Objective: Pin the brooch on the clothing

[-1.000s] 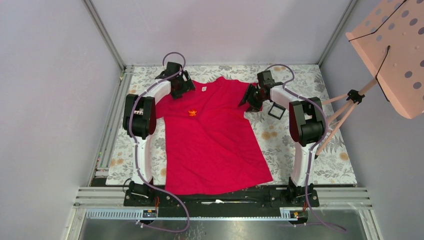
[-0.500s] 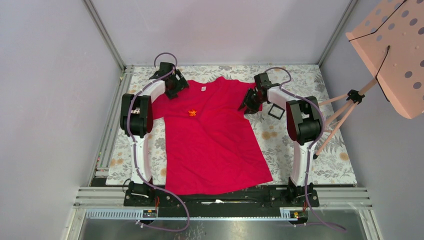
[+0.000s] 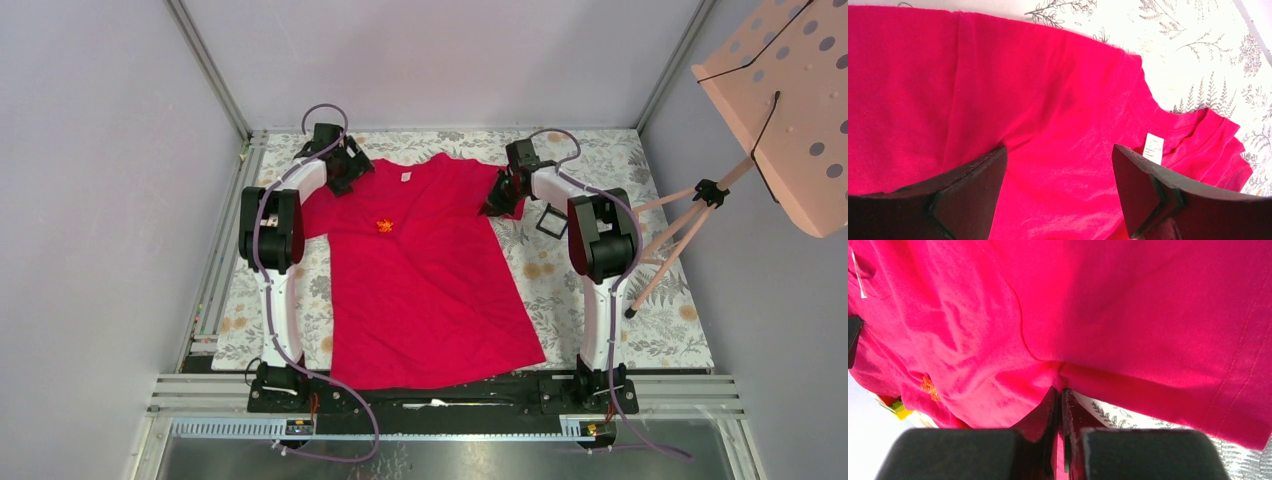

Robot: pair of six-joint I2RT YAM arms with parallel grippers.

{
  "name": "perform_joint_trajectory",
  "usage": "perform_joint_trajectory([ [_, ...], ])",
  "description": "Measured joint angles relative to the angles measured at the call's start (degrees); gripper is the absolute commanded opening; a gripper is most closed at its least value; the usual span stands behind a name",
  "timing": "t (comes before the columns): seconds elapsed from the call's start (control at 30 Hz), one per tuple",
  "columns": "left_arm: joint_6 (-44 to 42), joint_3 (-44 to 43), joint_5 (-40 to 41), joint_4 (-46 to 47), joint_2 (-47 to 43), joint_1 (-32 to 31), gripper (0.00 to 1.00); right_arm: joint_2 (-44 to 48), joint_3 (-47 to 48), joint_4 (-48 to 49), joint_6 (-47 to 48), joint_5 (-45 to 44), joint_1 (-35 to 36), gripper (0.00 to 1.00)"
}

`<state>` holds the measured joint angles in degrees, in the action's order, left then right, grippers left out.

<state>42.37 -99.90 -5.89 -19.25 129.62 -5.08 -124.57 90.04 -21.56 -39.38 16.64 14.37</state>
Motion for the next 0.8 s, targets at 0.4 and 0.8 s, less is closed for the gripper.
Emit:
perform_joint_trajectory([
  [0.4, 0.5, -1.0, 0.2, 0.9, 0.9, 1.3, 0.84, -1.4, 2.2, -1.5, 0.0, -2.4, -3.2, 0.0],
  [0.8, -0.8, -2.5, -0.2, 1.3, 1.9, 1.4, 0.98, -3.3, 5.9, -2.8, 2.8, -1.9, -4.5, 0.64],
])
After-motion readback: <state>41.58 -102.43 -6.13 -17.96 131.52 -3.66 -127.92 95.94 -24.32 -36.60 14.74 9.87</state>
